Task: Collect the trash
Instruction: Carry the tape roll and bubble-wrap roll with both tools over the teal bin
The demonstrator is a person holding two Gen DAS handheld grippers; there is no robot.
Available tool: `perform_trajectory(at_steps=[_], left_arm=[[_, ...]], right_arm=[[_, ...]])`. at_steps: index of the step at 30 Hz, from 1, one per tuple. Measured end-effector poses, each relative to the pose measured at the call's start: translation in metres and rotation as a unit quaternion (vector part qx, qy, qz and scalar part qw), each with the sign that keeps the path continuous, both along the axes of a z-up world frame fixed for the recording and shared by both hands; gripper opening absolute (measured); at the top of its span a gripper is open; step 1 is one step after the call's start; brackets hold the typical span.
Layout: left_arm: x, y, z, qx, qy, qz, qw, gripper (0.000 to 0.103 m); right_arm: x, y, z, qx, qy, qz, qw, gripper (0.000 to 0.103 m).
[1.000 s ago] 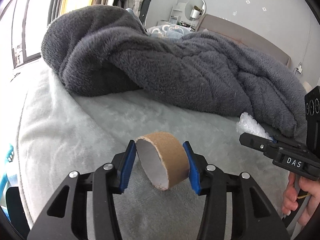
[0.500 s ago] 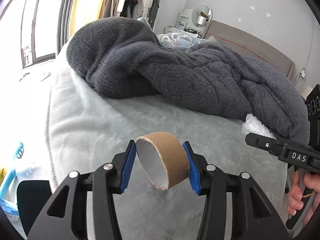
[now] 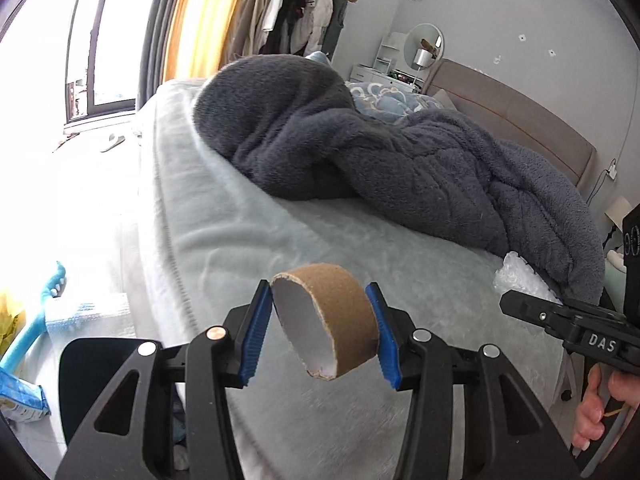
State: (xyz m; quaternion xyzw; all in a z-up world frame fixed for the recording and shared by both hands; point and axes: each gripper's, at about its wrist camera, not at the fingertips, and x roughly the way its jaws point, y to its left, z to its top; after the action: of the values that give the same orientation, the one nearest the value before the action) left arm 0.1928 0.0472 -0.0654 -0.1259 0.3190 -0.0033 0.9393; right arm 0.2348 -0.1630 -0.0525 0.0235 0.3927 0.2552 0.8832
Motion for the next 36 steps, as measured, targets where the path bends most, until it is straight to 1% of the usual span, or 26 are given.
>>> perform_trajectory(at_steps=[7,17,27,31,33,36], left_arm=[[-0.017,0.025,-0.003,0.008,0.017,0.016,0.9997,0.05],[-0.027,0.072,-0.021,0.014,0.063,0.061,0.9961,0.05],[-0.038,0.115,-0.044,0.003,0.118,0.1,0.9879,0.05],[-0.042,0.13,-0.054,0.0,0.143,0.104,0.9843,0.05],[-0.043,0.136,-0.063,-0.01,0.164,0.098,0.9814,0.051],[-0.046,0.143,-0.075,-0.01,0.19,0.098,0.9768,0.051]], right_arm=[[-0.017,0.038,0.009,-0.016,-0.01,0.029,0.999,0.03],[-0.02,0.081,0.02,0.004,-0.015,0.052,0.999,0.03],[-0.024,0.132,0.025,0.022,-0.014,0.084,0.996,0.03],[-0.023,0.152,0.021,0.022,-0.009,0.096,0.995,0.031],[-0.026,0.158,0.02,0.022,-0.008,0.101,0.995,0.03],[-0.026,0.173,0.017,0.019,-0.006,0.109,0.994,0.031]])
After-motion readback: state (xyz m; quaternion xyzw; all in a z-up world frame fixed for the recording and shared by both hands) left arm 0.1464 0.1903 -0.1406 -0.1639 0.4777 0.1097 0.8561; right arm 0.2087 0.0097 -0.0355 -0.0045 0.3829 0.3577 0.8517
